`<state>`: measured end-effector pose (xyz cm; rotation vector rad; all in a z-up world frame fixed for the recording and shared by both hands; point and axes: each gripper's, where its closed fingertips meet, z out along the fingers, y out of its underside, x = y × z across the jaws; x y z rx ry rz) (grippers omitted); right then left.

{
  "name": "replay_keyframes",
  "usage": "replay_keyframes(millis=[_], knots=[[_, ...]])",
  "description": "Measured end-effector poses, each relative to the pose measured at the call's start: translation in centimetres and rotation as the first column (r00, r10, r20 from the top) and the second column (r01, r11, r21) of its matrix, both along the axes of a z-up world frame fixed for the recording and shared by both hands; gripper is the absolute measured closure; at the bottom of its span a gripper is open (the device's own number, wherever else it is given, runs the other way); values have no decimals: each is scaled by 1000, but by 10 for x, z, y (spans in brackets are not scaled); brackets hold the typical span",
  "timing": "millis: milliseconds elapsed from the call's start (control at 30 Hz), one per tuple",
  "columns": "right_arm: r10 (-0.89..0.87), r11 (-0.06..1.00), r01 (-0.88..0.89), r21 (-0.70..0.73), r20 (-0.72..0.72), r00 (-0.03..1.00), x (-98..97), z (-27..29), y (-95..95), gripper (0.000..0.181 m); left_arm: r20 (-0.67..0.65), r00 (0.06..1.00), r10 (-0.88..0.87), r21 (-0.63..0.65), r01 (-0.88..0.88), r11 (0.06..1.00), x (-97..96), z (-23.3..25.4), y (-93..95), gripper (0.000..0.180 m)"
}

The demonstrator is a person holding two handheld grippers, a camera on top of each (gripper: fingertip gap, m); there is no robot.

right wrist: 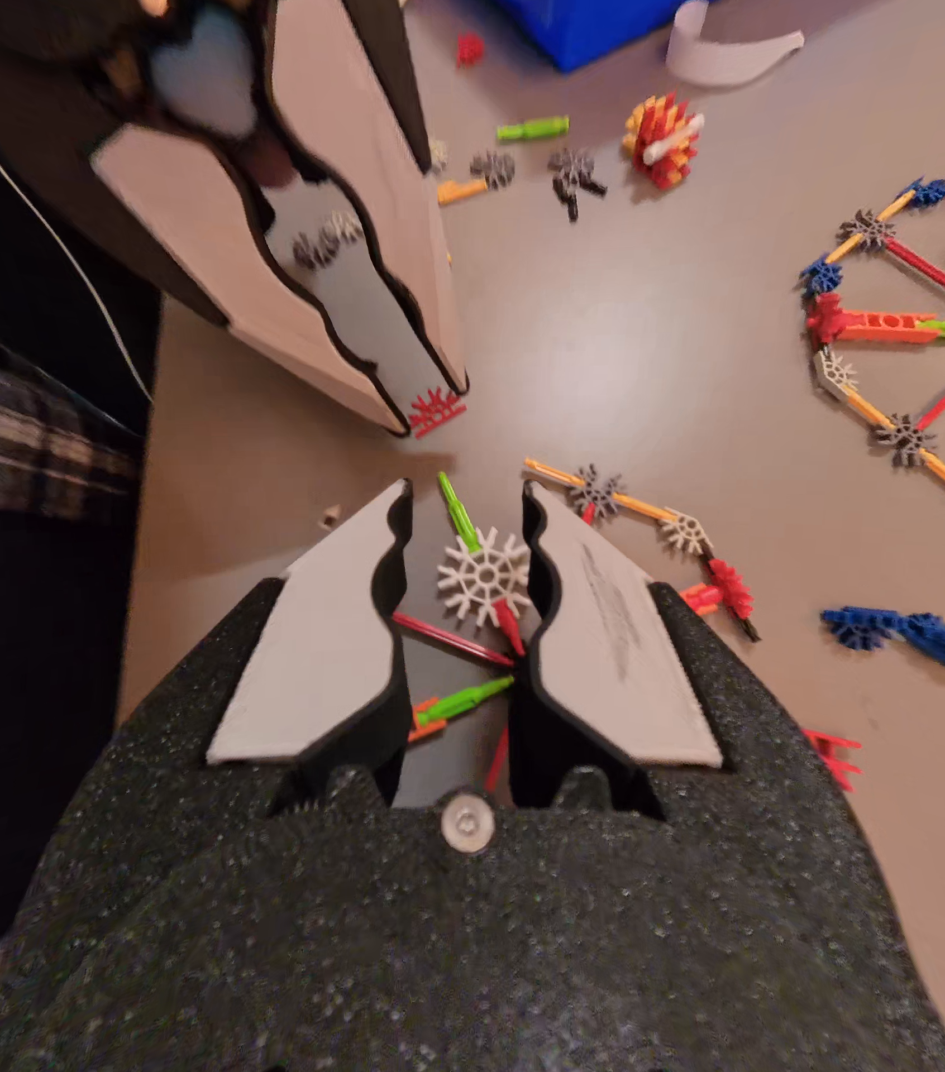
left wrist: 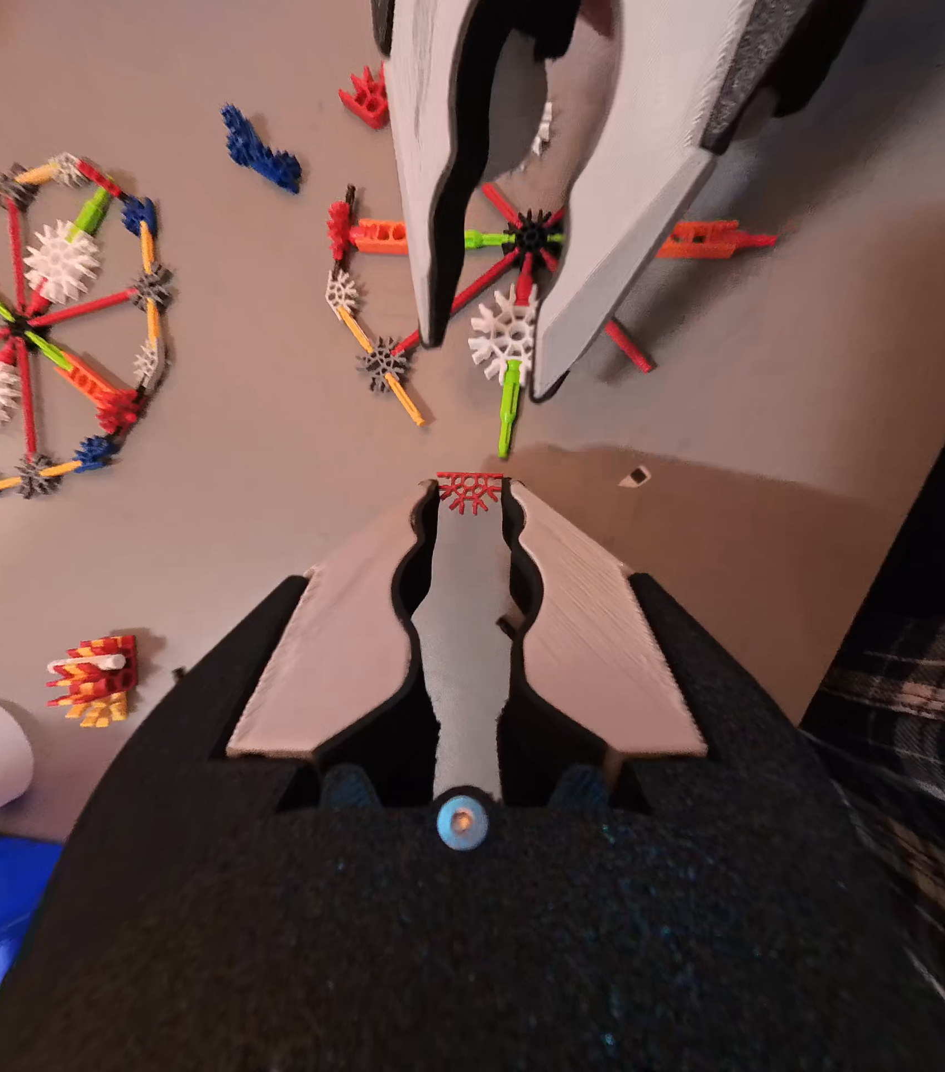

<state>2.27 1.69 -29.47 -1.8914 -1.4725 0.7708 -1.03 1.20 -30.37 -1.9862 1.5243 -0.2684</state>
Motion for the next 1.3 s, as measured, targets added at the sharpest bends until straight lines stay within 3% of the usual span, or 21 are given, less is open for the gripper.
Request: replay_keyframes(millis=[167,400,467,533,667,800,933,1067,1300], knots=[[-75,976,31,-218,-195,978,-14,25,-2,162,5,998,-65,109,64,992,12,25,0,160],[-140,918,-2,-396,-331,933,-16,45,-3,168,20,990,-140,248,131,960,23,57,-1,161],[-141,908,-27,-419,-364,921,-16,50,-5,179,31,990,-136,280,122,952,25,63,0,173],[-156,892,-39,-450,-387,909,-15,54,-5,181,42,989,-139,296,120,948,26,67,1,173],[-177,901,14,-433,-338,925,-13,44,-1,181,46,993,-112,268,96,959,19,58,2,177],[-177,923,68,-379,-260,949,-8,31,0,181,48,999,24,170,-32,985,-14,38,4,175],[-169,937,91,-338,-209,963,-4,22,-2,181,-45,985,166,88,-161,983,-64,12,13,158],[-157,938,89,-334,-183,970,-4,13,-5,181,-36,959,282,4,-282,959,-100,6,19,150],[-129,945,65,-319,-182,975,-9,11,-12,181,-114,942,315,-15,-319,948,-122,-12,33,162]])
